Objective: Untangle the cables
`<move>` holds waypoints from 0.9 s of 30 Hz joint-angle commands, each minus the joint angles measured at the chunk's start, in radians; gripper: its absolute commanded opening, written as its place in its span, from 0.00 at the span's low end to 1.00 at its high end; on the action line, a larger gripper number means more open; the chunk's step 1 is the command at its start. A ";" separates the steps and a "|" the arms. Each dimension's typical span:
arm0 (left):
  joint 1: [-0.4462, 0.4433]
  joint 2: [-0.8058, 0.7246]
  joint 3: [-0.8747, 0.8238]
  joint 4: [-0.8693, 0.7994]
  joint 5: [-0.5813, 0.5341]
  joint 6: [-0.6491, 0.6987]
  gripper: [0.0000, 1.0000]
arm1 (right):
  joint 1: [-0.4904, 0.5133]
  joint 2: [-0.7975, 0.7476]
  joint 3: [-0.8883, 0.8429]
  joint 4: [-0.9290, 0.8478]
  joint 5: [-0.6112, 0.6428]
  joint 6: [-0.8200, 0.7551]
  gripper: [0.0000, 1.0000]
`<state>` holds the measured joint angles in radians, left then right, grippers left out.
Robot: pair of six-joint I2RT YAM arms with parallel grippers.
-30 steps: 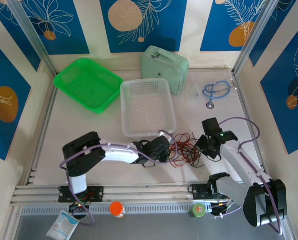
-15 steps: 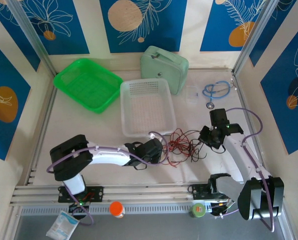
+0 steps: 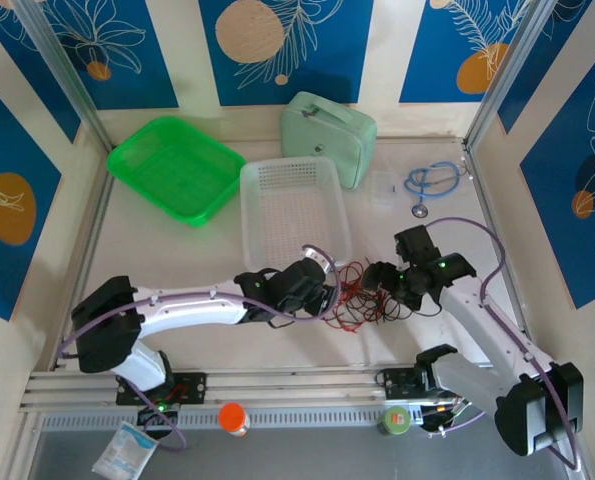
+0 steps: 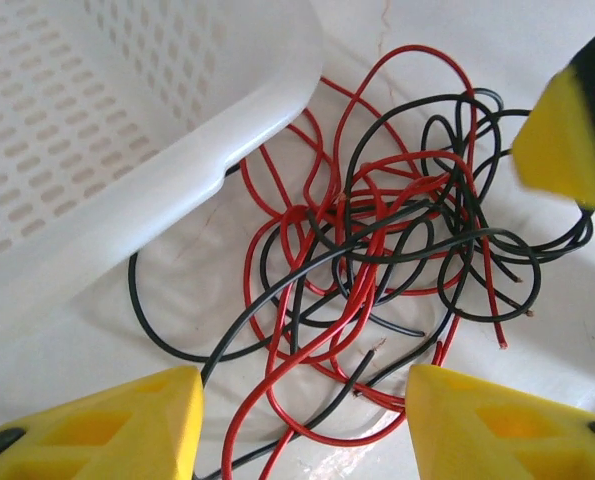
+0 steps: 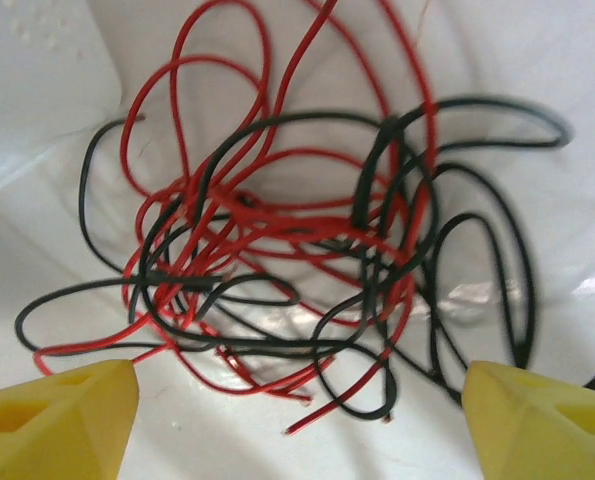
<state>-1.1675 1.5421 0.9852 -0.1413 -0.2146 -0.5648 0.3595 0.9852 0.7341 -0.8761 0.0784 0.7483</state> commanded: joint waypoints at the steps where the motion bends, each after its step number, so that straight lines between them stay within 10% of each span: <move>1: -0.010 0.045 0.037 -0.039 0.007 0.038 0.57 | 0.069 0.016 -0.049 0.013 0.013 0.117 0.87; 15: -0.009 0.334 0.173 0.102 0.075 0.099 0.70 | 0.062 0.212 -0.118 0.163 0.176 0.184 0.70; 21: -0.010 0.397 0.186 0.143 0.102 0.084 0.69 | -0.023 0.206 -0.148 0.211 0.167 0.152 0.42; 27: -0.009 0.461 0.191 0.155 0.089 0.050 0.28 | -0.111 0.146 -0.147 0.192 0.146 0.110 0.00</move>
<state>-1.1679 1.9690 1.1591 0.0044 -0.1310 -0.4995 0.2741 1.1763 0.5922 -0.6731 0.2237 0.8749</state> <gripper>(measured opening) 0.356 0.045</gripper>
